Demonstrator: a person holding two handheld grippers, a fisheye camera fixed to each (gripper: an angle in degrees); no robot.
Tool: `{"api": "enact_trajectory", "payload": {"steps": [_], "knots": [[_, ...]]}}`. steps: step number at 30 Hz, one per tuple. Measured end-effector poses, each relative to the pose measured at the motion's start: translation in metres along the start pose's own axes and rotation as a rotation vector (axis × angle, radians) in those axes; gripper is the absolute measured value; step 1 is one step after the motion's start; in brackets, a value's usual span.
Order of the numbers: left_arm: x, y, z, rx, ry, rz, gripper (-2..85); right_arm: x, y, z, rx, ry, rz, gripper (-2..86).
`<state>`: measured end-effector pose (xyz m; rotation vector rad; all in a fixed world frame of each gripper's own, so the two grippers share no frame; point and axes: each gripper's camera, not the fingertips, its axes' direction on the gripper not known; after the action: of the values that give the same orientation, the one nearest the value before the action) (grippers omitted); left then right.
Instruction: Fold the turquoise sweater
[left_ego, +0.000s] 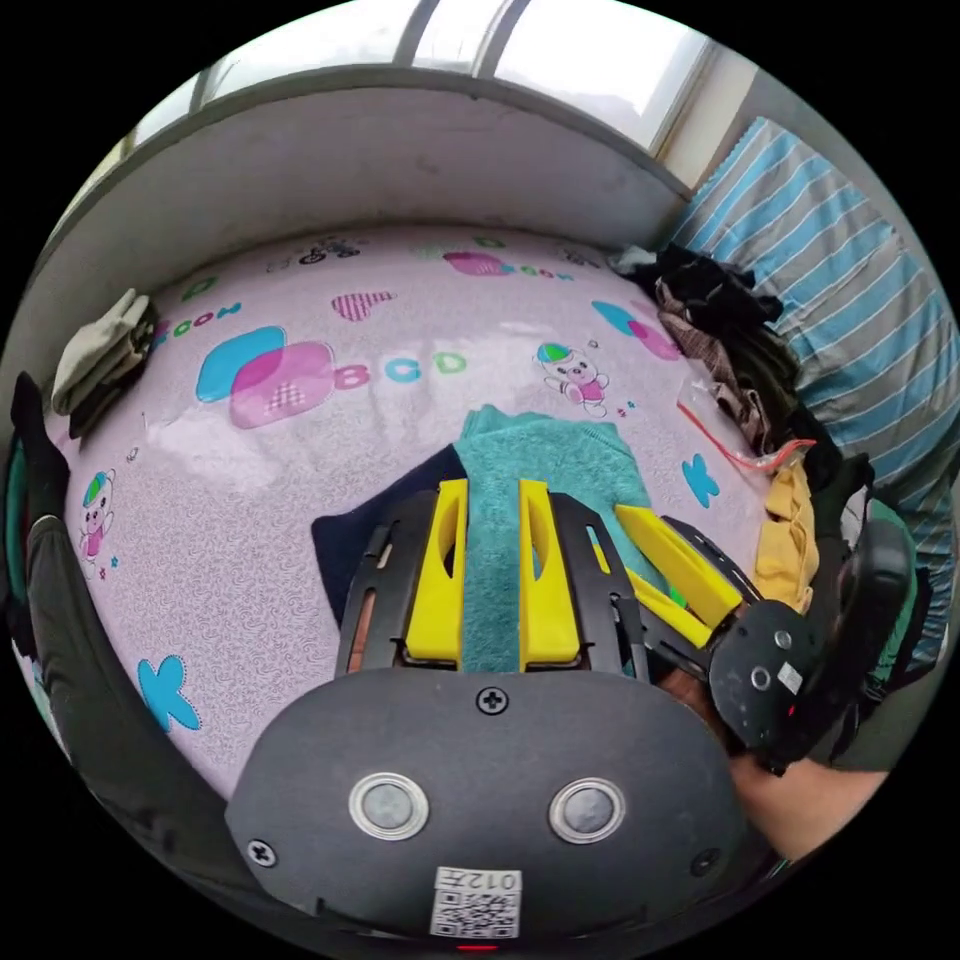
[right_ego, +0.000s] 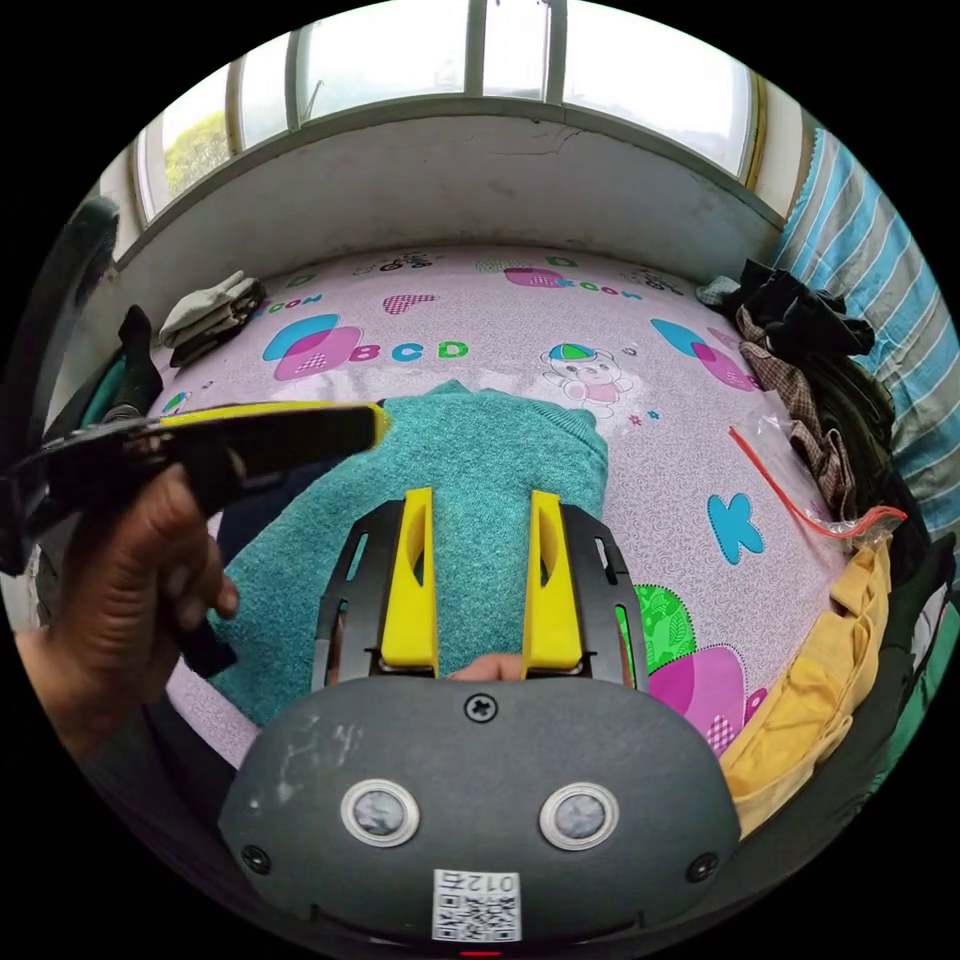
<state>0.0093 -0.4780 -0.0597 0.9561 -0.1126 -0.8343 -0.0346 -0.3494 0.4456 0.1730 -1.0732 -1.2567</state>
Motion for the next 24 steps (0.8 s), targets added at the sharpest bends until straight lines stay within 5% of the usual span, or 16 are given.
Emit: {"api": "enact_trajectory", "payload": {"steps": [4,16,24], "knots": [[0.013,0.017,0.014,0.002,-0.131,0.015,6.0,-0.003,-0.004,-0.004,-0.003,-0.015,0.001,13.5],[0.021,0.04,0.016,0.067,-0.038,-0.013,4.8,-0.002,-0.047,-0.034,0.081,-0.037,0.04,12.9],[0.038,0.044,0.02,0.068,-0.045,0.002,4.4,-0.015,-0.098,0.039,-0.228,-0.025,0.004,13.0]]}}
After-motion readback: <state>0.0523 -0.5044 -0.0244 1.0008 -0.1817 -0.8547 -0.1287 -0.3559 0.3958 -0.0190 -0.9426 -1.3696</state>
